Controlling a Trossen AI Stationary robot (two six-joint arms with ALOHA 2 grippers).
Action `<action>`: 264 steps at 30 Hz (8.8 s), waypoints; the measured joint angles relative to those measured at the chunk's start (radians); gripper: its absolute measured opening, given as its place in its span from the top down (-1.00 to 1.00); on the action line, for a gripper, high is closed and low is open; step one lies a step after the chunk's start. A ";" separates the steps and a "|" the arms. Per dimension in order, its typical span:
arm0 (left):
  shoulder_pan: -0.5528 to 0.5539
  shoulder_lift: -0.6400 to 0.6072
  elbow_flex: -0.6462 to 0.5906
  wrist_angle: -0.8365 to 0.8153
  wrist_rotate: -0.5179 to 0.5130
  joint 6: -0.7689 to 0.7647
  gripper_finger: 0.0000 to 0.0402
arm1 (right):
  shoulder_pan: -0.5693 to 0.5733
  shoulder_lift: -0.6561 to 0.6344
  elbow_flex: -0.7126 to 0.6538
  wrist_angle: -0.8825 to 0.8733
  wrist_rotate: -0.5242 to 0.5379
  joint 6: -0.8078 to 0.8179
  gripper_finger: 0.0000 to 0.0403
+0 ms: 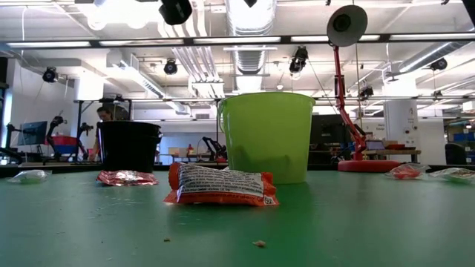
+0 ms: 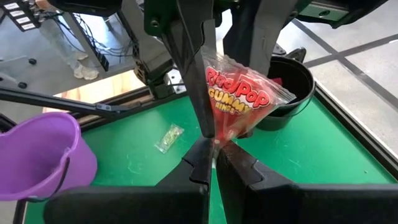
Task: Sort candy
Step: Put the pink gummy into the purple bucket, then put the blue gummy into the purple bucket
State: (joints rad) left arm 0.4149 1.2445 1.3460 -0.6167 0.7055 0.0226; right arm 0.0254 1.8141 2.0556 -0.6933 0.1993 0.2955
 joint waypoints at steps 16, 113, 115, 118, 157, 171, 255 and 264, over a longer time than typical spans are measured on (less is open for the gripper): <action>0.000 -0.013 0.000 -0.119 0.008 0.028 0.97 | -0.002 0.002 0.000 -0.016 -0.024 -0.008 0.62; -0.858 -0.094 -0.202 -0.615 -0.970 -0.788 0.49 | -0.102 -0.003 -0.001 -0.317 0.017 -0.444 0.40; -0.812 -0.102 -0.202 -0.624 -0.997 -0.760 0.49 | -0.108 -0.003 -0.001 -0.310 0.049 -0.447 0.43; -0.724 -0.115 -0.202 -0.627 -1.003 -0.679 0.49 | -0.135 0.005 -0.001 -0.299 0.063 -0.462 0.44; -0.156 -0.137 -0.195 -0.588 -1.011 -0.021 0.49 | -0.403 0.426 0.077 -0.396 -0.338 -0.556 0.30; -0.155 -0.136 -0.195 -0.584 -1.011 -0.083 0.49 | -0.445 0.506 0.073 -0.395 -0.328 -0.576 0.30; -0.162 -0.140 -0.194 -0.221 -0.320 -0.203 0.16 | -0.105 0.286 0.300 -0.341 -0.330 -0.240 0.94; -0.163 -0.116 -0.194 -0.144 -0.325 -0.382 0.16 | -0.076 0.281 0.300 -0.329 -0.330 -0.245 0.94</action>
State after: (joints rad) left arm 0.2520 1.1286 1.1519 -0.7604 0.3801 -0.3592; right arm -0.0511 2.0947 2.3558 -1.0221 -0.1310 0.0500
